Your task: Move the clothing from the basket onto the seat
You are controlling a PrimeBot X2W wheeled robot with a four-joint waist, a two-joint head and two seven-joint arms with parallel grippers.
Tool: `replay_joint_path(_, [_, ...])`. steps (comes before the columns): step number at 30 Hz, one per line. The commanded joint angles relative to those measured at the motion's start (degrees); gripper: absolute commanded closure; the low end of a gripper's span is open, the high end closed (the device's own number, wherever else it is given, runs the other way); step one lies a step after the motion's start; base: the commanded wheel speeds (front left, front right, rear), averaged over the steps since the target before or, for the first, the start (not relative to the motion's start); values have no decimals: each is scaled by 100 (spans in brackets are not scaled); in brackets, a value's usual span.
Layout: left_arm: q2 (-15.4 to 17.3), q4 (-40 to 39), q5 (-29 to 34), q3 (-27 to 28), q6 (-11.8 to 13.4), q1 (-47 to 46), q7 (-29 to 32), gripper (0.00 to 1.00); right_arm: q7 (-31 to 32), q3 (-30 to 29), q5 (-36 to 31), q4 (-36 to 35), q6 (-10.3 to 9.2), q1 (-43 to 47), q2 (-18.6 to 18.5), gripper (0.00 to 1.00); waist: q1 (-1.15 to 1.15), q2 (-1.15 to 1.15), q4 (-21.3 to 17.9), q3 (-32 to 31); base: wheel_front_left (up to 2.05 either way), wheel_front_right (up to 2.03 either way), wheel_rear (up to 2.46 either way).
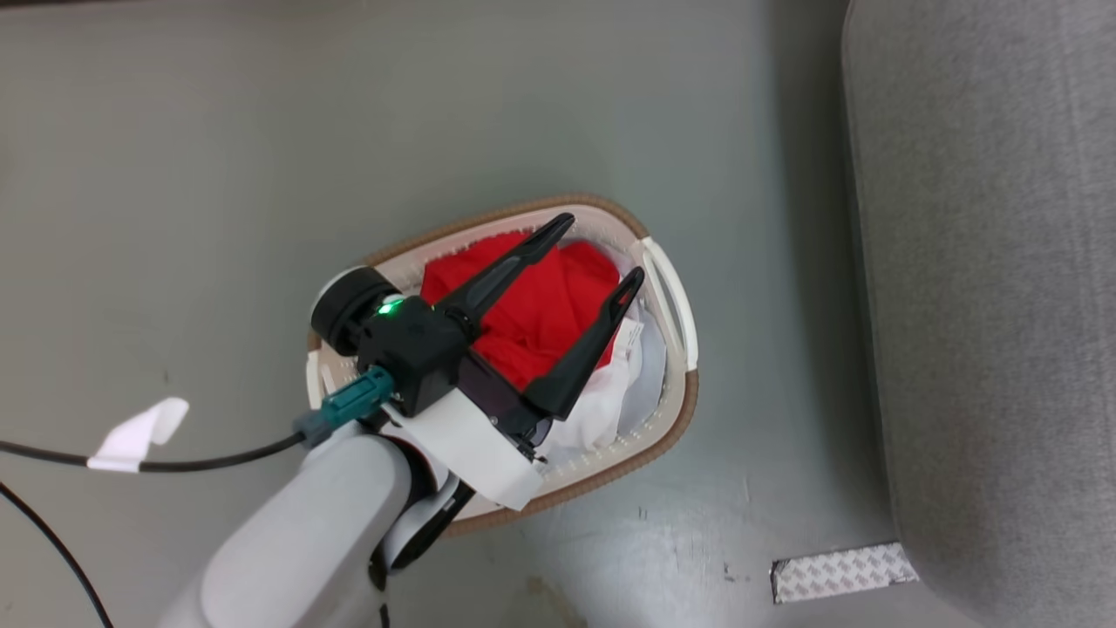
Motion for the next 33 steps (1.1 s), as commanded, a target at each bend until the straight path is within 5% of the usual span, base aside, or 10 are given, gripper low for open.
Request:
replay_joint_path(1, [3, 48, -25, 16, 8, 80, -60, 0, 46, 74, -38, 21, -13, -24, -27, 0, -1, 0, -13, -148, 0, 0, 0])
replay_joint_path(10, [-85, 400, -274, 62, 102, 444, -306, 0, 328, 742, 10, -436, -13, 497, -141, 0, -1, 0, -93, -1130, 0, 0, 0])
replay_joint_path(18, [-169, 630, -501, 209, 246, 883, -514, 0, 509, 1284, 427, -1682, -13, 1158, -203, 0, -1, 0, -12, -2177, 0, 0, 0])
replay_joint_path(25, [-164, 697, -691, 495, 443, 1191, -616, 0, 196, 1697, 949, -2812, -13, 1825, -214, 0, -1, 0, 198, -2857, 0, 0, 0])
replay_joint_path(33, [40, 688, -822, 1172, 789, 1686, -675, 0, -471, 1883, 1099, -3706, -13, 2548, 200, 0, -1, 0, 478, -3336, 0, 0, 0])
